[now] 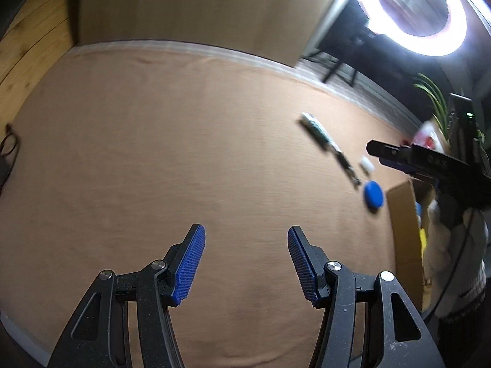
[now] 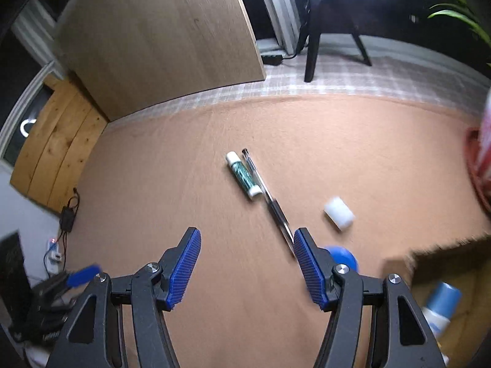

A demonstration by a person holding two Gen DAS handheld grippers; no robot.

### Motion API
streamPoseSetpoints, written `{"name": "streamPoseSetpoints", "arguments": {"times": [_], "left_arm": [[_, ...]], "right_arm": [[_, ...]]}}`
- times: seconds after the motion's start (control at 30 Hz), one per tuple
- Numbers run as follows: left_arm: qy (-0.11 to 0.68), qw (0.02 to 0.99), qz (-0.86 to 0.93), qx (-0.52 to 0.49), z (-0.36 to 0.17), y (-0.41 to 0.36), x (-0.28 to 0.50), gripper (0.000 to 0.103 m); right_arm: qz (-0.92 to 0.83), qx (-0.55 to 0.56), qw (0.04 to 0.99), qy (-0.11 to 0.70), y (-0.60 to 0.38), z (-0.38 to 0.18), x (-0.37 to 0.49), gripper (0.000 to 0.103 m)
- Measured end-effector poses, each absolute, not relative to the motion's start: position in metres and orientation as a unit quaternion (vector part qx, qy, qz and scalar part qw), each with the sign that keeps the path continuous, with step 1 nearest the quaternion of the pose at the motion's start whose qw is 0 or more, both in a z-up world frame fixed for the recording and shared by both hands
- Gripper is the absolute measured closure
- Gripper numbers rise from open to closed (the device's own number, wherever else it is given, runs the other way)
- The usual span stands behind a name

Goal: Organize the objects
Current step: 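Move both tools back to the green glue stick and clear pen, then grasp the glue stick with the left tool while the right tool grasps the clear pen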

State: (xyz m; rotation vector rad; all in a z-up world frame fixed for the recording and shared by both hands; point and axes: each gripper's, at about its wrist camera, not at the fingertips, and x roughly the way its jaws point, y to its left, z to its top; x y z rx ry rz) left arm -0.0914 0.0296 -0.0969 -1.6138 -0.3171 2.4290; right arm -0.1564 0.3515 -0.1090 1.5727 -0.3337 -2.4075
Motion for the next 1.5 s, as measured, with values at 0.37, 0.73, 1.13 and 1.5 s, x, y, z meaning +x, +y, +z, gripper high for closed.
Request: {"name": "streamPoseSetpoints", "arguments": {"times": [0.37,0.73,1.13,1.5], "left_arm": [[-0.133,0.064,0.819,-0.555,-0.109,-0.03,-0.092,0.043],[-0.133,0.07,0.816,-0.559,-0.114,-0.028,-0.101,0.043],[-0.129,0.087,0.809,-0.566,-0.122,-0.015,-0.108,0.043],[-0.123,0.11,0.797,-0.58,-0.135,0.008,-0.107,0.044]], "right_arm": [[-0.815,0.57,0.077,-0.071,0.32,-0.154,-0.228,0.044],[-0.808,0.583,0.073,-0.042,0.304,-0.167,-0.234,0.076],[-0.796,0.592,0.114,-0.048,0.255,-0.167,-0.143,0.077],[-0.781,0.592,0.193,-0.044,0.224,-0.157,-0.077,0.055]]}}
